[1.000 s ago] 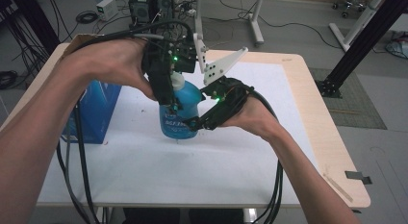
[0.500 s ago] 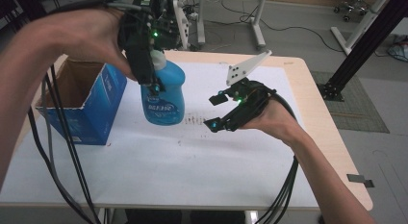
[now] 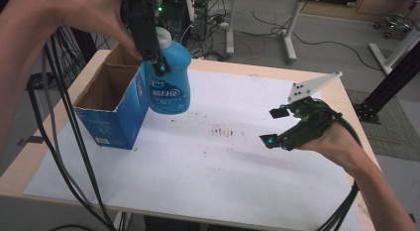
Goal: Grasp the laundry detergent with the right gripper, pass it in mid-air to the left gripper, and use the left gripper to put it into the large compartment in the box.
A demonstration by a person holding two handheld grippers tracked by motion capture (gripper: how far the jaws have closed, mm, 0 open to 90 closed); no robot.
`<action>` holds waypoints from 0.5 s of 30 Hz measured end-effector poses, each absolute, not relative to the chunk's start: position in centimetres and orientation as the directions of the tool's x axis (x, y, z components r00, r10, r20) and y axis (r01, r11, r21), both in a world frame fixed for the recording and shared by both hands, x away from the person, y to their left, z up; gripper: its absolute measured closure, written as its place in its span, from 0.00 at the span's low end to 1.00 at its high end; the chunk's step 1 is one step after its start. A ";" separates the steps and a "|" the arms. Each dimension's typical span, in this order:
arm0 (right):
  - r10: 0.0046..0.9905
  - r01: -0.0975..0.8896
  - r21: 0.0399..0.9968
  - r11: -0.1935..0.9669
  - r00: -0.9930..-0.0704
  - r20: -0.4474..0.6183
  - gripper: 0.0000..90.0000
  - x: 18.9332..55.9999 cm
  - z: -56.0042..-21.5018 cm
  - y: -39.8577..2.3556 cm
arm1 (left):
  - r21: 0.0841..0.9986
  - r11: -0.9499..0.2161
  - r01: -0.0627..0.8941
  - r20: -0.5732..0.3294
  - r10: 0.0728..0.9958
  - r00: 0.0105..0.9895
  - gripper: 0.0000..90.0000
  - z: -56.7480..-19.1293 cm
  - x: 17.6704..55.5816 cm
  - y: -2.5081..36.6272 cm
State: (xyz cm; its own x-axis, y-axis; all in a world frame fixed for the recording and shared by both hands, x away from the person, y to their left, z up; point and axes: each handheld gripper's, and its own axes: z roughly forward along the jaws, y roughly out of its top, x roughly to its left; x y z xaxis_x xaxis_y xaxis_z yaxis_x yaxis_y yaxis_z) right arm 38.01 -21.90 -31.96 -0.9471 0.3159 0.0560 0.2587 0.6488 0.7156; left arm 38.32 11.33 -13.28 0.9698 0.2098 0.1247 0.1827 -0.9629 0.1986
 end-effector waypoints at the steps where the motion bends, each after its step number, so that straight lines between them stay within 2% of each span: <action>1: 0.322 0.260 0.716 0.647 -0.945 0.052 0.14 38.0 -31.9 -22.2 | 0.197 -0.960 0.198 0.121 0.225 0.967 0.42 -13.0 38.4 11.7; 15: 0.394 0.297 0.691 0.659 -0.919 0.018 0.14 38.1 -32.2 -24.3 | 0.240 -0.908 0.344 0.133 0.382 0.915 0.43 -8.8 39.2 16.5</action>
State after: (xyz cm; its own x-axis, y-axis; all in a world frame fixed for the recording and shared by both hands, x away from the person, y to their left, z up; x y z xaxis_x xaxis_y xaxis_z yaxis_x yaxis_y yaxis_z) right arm 38.08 -24.32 -32.18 -0.9187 0.3944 0.0183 0.2968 0.6592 0.6910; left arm 39.19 16.52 -8.80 0.9147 0.3818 0.1327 0.3441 -0.9078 0.2399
